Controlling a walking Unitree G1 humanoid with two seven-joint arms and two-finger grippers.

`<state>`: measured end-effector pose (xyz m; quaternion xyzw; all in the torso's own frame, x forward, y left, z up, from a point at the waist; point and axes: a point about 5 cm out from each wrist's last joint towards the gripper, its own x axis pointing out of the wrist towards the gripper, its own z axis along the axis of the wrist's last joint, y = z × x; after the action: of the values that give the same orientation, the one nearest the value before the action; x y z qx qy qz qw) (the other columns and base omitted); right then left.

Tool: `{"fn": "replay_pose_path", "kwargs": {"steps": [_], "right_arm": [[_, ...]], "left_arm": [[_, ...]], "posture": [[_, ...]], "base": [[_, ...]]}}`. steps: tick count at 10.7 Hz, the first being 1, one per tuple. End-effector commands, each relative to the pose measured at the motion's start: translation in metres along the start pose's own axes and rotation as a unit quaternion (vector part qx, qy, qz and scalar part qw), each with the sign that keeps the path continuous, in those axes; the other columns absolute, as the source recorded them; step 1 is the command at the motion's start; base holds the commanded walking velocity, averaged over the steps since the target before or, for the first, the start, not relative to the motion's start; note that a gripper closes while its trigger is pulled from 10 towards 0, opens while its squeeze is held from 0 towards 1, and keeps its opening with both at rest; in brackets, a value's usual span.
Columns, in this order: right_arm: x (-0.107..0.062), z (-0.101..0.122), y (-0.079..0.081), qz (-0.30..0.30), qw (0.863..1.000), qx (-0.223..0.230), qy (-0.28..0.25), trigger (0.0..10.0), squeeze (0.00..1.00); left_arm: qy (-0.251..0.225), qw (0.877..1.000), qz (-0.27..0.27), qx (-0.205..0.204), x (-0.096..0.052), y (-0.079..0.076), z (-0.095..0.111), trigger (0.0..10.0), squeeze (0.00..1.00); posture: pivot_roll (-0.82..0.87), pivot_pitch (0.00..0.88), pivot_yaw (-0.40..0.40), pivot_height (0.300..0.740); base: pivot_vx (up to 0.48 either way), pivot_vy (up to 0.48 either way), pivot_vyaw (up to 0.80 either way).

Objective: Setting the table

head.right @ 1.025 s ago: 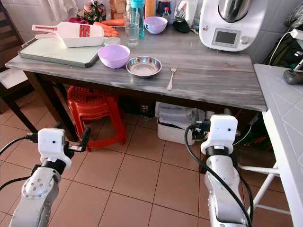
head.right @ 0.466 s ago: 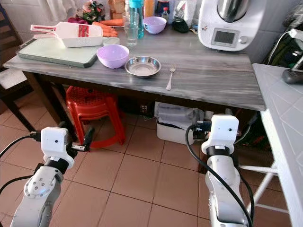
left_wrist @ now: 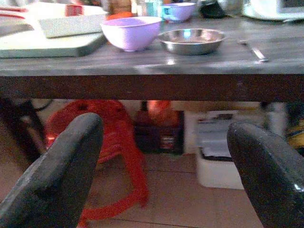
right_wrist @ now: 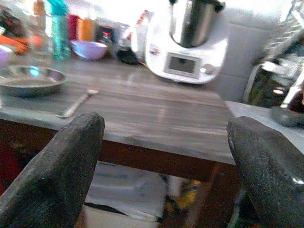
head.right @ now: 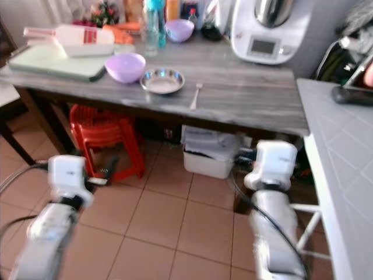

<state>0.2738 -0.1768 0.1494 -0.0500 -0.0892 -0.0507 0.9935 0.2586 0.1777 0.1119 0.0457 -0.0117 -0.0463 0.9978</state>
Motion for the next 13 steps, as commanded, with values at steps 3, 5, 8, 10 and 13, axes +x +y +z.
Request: {"fn": "replay_pose_path", "kwargs": {"steps": [3,5,8,10,13], "right_arm": [[-0.008,-0.001,-0.004,-0.008,1.0,-0.002,0.0,10.0,0.0],[-0.006,-0.001,-0.002,-0.005,1.0,-0.004,-0.001,10.0,0.0],[-0.002,0.002,-0.004,-0.004,1.0,-0.005,-0.006,10.0,0.0],[-0.021,0.005,0.008,0.018,1.0,0.018,-0.008,10.0,0.0],[-0.043,-0.004,0.0,0.024,1.0,0.013,0.014,10.0,0.0]], "left_arm": [[0.0,1.0,-0.015,-0.008,0.001,-0.005,0.0,10.0,0.0],[-0.003,1.0,-0.015,-0.009,0.004,-0.006,0.002,10.0,0.0],[-0.009,1.0,-0.011,-0.01,0.005,-0.004,0.004,10.0,0.0],[-0.011,1.0,-0.008,-0.01,0.002,-0.003,0.005,10.0,0.0],[-0.006,1.0,-0.003,-0.004,0.0,0.003,0.004,10.0,0.0]], "posture": [[0.09,0.058,-0.02,0.74],[0.09,0.053,-0.023,0.74],[0.1,0.05,-0.036,0.74],[0.11,0.051,-0.037,0.74],[0.11,0.058,-0.03,0.74]], "base": [[0.0,-0.317,0.0],[0.0,-0.315,-0.63],[0.0,-0.315,-0.32],[0.0,-0.315,0.0],[0.0,-0.316,0.0]]}}
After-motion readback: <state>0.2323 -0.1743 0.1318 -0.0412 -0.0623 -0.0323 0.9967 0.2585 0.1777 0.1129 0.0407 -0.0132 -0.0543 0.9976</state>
